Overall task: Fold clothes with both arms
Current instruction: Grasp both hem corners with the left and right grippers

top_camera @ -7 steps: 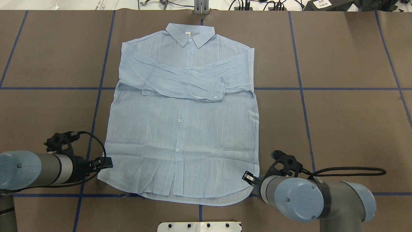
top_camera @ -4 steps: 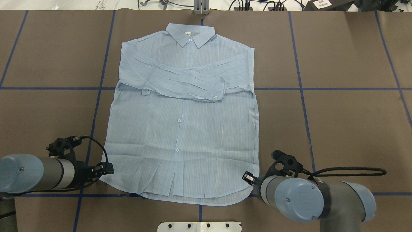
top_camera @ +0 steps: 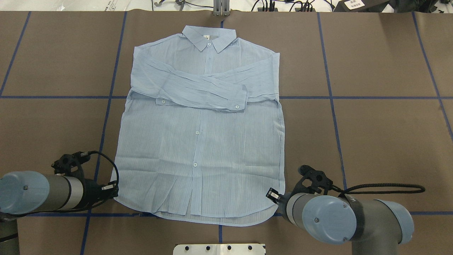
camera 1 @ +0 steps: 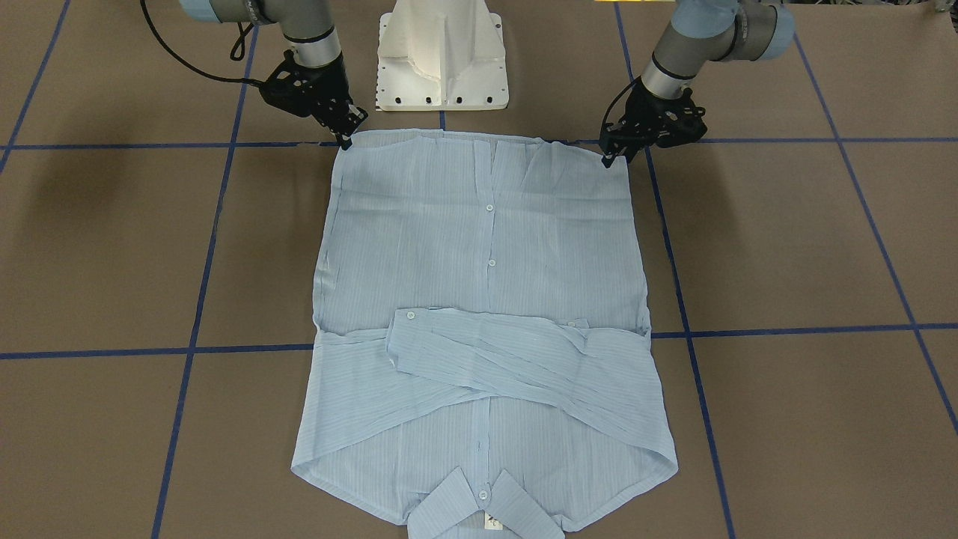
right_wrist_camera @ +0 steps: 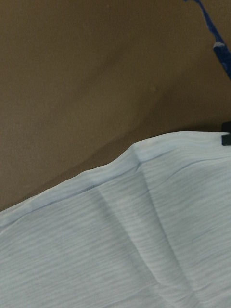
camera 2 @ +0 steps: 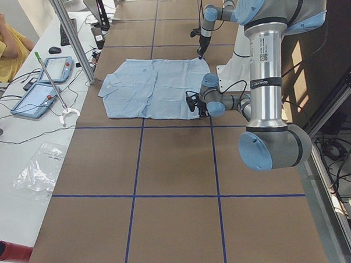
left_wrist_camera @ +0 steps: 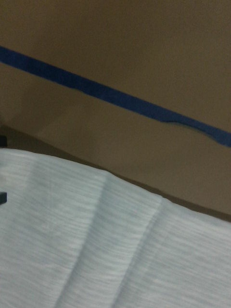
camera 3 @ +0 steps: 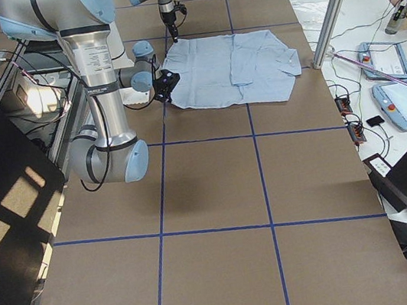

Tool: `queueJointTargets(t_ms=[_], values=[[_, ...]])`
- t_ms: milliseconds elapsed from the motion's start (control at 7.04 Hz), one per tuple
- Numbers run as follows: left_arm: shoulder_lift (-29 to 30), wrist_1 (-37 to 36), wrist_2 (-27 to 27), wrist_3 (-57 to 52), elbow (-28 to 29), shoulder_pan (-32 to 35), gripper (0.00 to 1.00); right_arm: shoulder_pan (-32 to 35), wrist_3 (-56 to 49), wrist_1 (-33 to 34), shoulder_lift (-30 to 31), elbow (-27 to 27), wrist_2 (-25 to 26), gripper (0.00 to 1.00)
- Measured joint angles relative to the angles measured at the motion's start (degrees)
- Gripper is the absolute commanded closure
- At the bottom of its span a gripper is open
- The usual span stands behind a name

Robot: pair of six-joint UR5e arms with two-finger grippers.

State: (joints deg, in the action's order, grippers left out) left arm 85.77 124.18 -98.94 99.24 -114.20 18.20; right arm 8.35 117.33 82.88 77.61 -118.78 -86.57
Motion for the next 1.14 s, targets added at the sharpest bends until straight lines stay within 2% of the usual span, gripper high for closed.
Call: queueJointTargets(t_ms=[284, 426, 853, 1137], values=[[-0.37, -0.6, -1.32, 0.22, -2.08, 0.14, 1.0, 0.01, 0.0, 0.01, -0.01, -0.36, 0.0, 1.0], [-0.57, -2.25, -3.08, 0.27, -5.05, 0.29, 1.0, 0.17, 0.0, 0.05, 0.42, -1.39, 0.0, 1.0], [-0.14, -8.28, -8.05, 4.46, -14.44, 0.85, 1.0, 0.78, 0.1, 0.58, 5.51, -9.21, 0.06, 1.0], [0.13, -9.42, -9.98, 5.17, -17.92, 4.77, 1.0, 3.14, 0.01, 3.03, 6.11, -12.11, 0.05, 1.0]])
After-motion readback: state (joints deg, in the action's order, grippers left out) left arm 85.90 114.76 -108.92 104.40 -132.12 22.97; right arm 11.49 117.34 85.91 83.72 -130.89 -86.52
